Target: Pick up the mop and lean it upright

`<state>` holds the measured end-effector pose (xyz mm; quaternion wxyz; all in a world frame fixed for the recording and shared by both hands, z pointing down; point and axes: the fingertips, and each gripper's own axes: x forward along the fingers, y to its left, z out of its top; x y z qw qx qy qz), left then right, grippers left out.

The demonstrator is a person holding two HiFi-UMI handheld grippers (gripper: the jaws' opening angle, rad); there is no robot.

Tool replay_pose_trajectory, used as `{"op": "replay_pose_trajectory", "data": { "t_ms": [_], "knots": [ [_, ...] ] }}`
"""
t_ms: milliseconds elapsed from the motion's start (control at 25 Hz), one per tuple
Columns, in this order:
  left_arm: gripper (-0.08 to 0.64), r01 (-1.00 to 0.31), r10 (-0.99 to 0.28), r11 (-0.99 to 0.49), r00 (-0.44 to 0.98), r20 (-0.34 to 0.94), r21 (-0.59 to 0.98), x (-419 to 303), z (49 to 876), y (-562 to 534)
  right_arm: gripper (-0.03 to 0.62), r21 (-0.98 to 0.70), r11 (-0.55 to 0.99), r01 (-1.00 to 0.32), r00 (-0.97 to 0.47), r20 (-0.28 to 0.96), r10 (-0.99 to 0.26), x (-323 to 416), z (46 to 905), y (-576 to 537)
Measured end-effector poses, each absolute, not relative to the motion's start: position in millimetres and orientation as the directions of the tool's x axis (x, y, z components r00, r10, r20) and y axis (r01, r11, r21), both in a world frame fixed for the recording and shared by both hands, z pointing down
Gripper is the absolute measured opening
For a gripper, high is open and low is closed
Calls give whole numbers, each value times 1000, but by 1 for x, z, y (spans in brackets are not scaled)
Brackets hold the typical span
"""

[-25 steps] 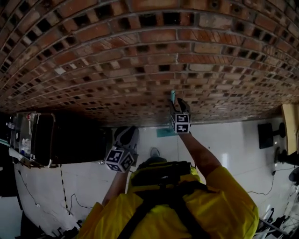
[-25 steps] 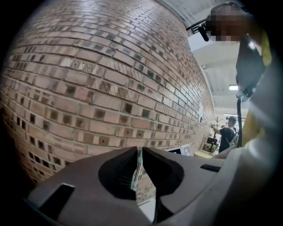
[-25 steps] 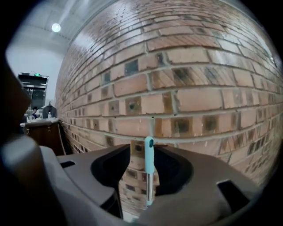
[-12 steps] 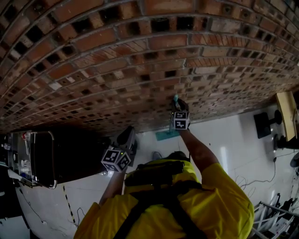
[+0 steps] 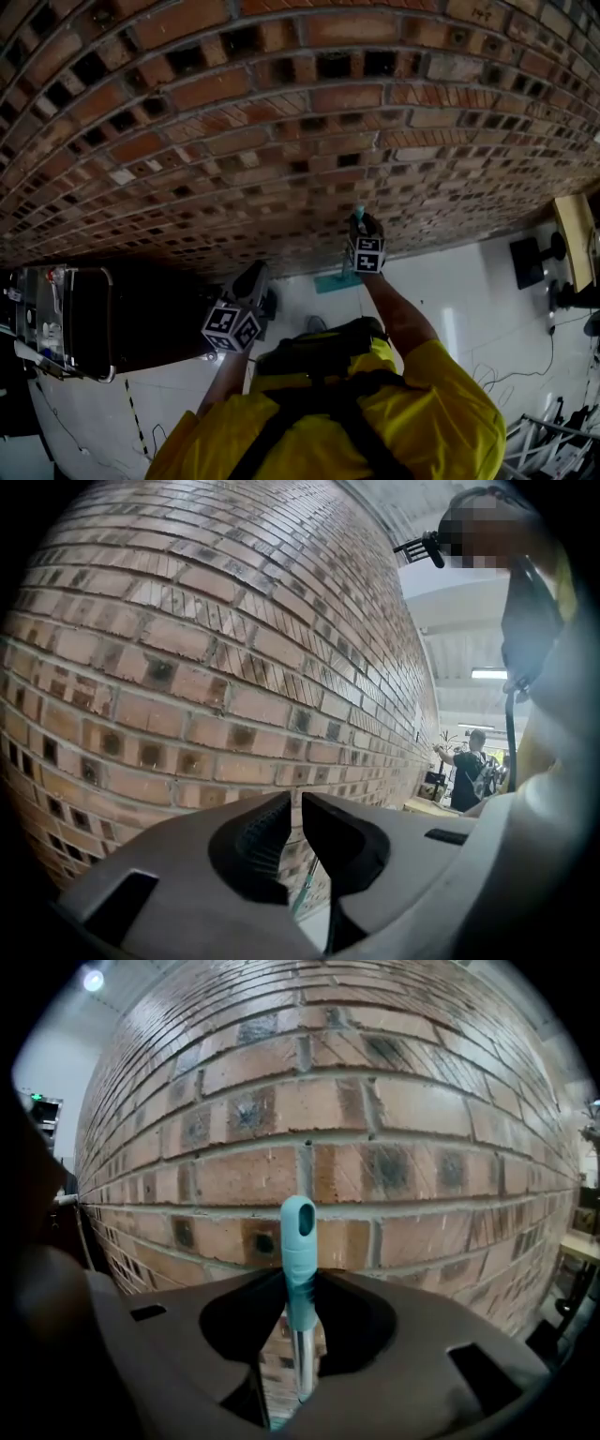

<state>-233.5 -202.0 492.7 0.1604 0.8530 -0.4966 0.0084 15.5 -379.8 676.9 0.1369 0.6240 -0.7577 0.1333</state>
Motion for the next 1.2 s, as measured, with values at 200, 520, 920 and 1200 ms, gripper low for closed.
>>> {"op": "replay_pose_trajectory", "data": {
  "t_ms": [200,520,920,1200],
  "knots": [
    [31,-860,-864,-434,482,148,268,-245,492,-207,109,-46,247,-968,-250,288,-925,29,626,-313],
    [31,-870,-892,-411,446,79,272,-269,469,-213,104,-32,374,-927,-374,2,-928,39,432,-233],
    [28,-876,-903,-407,428,29,257,-277,445,-222,101,-44,424,-905,-409,-189,-893,36,324,-207],
    [25,-871,-900,-407,434,45,276,-274,456,-228,101,-34,412,-911,-404,-132,-905,38,359,-218]
  ]
}}
